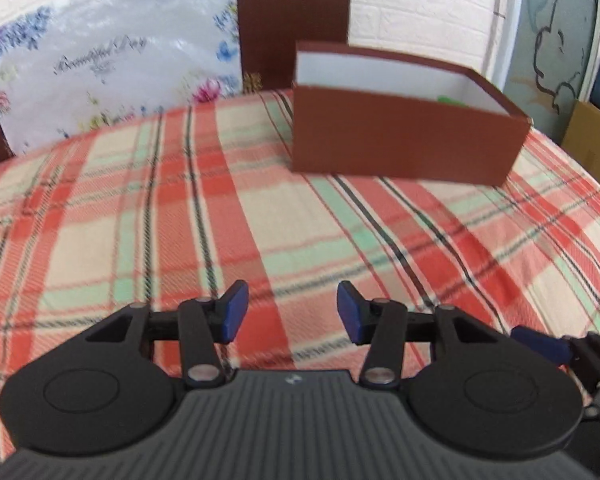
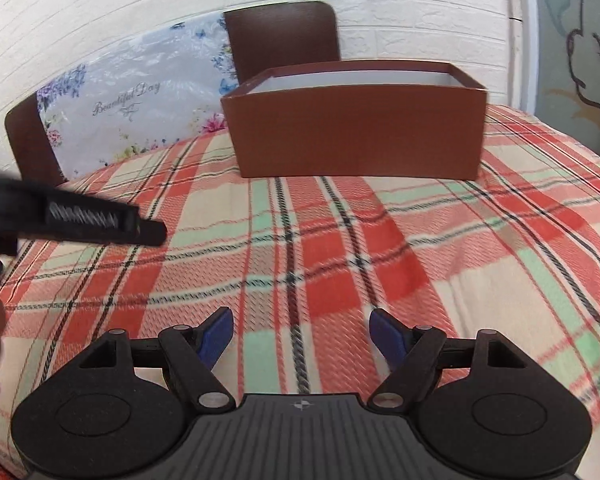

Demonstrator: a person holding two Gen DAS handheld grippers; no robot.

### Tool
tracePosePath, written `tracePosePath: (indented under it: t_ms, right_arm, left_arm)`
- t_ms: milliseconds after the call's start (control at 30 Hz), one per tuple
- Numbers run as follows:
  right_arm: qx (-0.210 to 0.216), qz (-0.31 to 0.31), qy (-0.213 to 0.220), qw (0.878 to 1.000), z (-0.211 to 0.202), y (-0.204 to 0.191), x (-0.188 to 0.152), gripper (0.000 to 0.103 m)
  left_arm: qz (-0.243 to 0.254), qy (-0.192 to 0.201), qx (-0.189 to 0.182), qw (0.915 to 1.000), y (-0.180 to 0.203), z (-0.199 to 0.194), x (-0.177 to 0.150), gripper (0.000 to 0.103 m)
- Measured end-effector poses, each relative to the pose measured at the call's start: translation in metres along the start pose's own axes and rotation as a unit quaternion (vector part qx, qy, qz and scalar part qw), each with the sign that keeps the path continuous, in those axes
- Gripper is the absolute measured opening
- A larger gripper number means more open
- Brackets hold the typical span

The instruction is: Organize objects

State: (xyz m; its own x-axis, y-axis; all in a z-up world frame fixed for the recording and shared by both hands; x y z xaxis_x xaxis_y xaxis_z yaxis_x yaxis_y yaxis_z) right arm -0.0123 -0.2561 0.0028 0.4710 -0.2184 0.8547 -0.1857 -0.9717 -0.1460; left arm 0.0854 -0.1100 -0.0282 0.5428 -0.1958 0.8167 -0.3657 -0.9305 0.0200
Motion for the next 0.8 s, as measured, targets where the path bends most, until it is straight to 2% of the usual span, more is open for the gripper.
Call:
tracePosePath:
  t_ms: [100, 133, 200, 267, 467, 800]
  right_arm:
    - [-0.016, 0.01, -0.018, 1.0, -0.007, 0.011, -0.014, 0.075]
    - [-0.018, 0.001, -0.016, 1.0, -0.009, 0.012, -0.016, 0.076]
    - [-0.023, -0.019, -0.017, 0.999, -0.012, 0.009, -0.019, 0.075]
    - [-0.023, -0.022, -0.02, 0.999, -0.011, 0.007, -0.019, 0.076]
    - [-0.025, -0.034, -0.008, 0.999, -0.016, 0.001, -0.016, 0.075]
    - [-0.026, -0.037, 0.013, 0.999, -0.023, 0.003, -0.007, 0.075]
  left_arm:
    - [0.0, -0.041, -0.013, 0.9991, 0.011, 0.016, -0.022, 0.051]
    - [0.003, -0.043, -0.011, 0.999, 0.013, 0.019, -0.026, 0.052]
    - [0.019, -0.034, -0.008, 0.9992, 0.018, 0.016, -0.027, 0.052]
    - [0.013, -0.036, -0.018, 0.9991, 0.018, 0.013, -0.025, 0.052]
    - [-0.005, -0.034, -0.01, 0.9994, 0.009, 0.013, -0.019, 0.052]
    - [-0.004, -0.033, -0.004, 0.9994, 0.007, 0.01, -0.019, 0.052]
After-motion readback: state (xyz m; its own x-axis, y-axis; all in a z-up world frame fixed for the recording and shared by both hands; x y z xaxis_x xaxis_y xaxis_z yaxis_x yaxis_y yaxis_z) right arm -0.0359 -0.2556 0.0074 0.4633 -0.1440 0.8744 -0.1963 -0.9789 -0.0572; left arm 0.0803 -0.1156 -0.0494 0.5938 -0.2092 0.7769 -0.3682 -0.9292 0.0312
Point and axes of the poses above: each gripper's, at about its wrist camera, not at the fingertips, and z roughly the way its jaws point, y to its right, x to its top, the point moved 10 cm from there along z, roughly the way its jaws point, and after that the axes turned 7 degrees about y, right-handed, at the moved point
